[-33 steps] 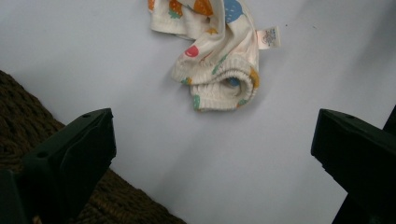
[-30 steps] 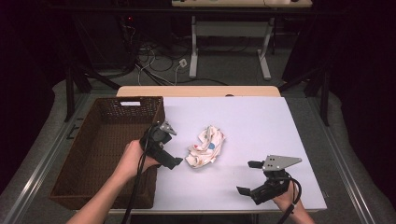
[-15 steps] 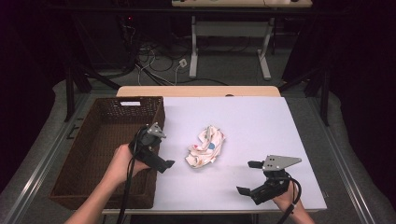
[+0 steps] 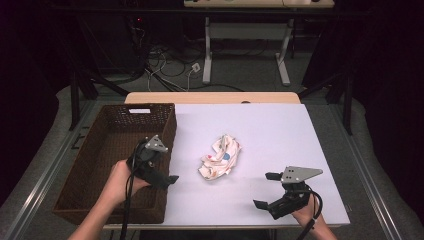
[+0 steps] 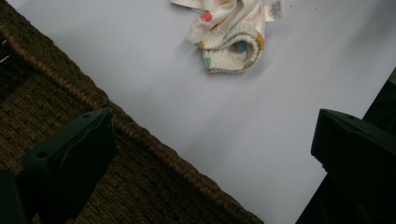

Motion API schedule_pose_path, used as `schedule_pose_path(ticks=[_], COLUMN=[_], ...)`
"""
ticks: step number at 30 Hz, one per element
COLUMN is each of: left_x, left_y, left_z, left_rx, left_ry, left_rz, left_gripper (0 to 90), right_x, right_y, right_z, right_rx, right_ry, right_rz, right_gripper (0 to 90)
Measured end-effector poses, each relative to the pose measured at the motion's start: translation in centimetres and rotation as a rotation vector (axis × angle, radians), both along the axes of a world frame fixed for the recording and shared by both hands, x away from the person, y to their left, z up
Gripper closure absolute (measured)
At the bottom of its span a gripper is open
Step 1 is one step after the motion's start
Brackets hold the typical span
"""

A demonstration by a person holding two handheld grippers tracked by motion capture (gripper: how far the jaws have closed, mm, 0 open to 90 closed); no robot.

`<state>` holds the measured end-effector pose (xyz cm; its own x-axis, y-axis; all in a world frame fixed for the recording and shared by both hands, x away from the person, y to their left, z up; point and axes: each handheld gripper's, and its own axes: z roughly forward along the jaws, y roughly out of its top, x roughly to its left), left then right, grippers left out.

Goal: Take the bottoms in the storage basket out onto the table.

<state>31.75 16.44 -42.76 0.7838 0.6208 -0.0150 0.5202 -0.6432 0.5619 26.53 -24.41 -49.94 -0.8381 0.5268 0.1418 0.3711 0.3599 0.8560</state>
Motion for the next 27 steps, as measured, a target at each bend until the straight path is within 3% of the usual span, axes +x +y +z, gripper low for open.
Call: schedule_pose_path(ticks=[27], left_x=[-2.9], left_y=[4.2], left_z=[-0.6], left_rx=[-0.045], left_ry=[-0.033], left_rz=[0.079], left_gripper=[0.0], right_x=[0.0], right_y=[0.1], right_z=[0.0], right_rx=[-0.007], right_ry=[0.008], right_rz=[0.003], right_gripper=[0.0])
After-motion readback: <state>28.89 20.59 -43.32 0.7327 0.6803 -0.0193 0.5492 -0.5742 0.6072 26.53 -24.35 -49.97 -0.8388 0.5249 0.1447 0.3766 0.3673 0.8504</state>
